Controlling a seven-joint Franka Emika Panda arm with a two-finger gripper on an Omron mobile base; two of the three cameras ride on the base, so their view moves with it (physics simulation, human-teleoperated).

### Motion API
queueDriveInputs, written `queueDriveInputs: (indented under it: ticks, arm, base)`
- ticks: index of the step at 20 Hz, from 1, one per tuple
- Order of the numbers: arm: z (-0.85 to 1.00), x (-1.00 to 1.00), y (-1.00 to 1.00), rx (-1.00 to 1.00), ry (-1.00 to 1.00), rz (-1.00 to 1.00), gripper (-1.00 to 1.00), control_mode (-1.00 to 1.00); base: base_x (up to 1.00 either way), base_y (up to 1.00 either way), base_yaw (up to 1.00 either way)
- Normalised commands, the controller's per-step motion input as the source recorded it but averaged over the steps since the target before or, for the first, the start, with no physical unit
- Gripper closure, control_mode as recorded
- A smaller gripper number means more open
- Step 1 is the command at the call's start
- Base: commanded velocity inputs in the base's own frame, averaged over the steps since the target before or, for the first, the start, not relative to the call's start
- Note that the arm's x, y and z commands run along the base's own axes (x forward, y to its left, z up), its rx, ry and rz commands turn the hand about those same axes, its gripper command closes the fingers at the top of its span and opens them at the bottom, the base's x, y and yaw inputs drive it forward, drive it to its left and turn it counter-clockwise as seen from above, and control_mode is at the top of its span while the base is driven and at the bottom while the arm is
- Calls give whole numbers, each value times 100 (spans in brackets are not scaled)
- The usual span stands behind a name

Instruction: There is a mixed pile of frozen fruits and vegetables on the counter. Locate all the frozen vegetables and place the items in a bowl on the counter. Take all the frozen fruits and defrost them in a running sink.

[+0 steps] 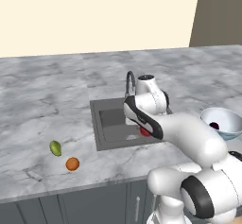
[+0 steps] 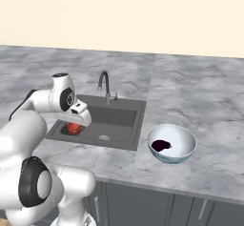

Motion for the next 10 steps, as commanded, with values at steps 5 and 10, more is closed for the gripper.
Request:
queueDriveInputs:
  ticks: [5,10]
  arm:
    - [17,-27,-55,-3,0,-2,100,-100]
    - [20,-17,-49,-2,0,-5,100,-100]
  base:
    - [0,0,0]
    - [0,0,0]
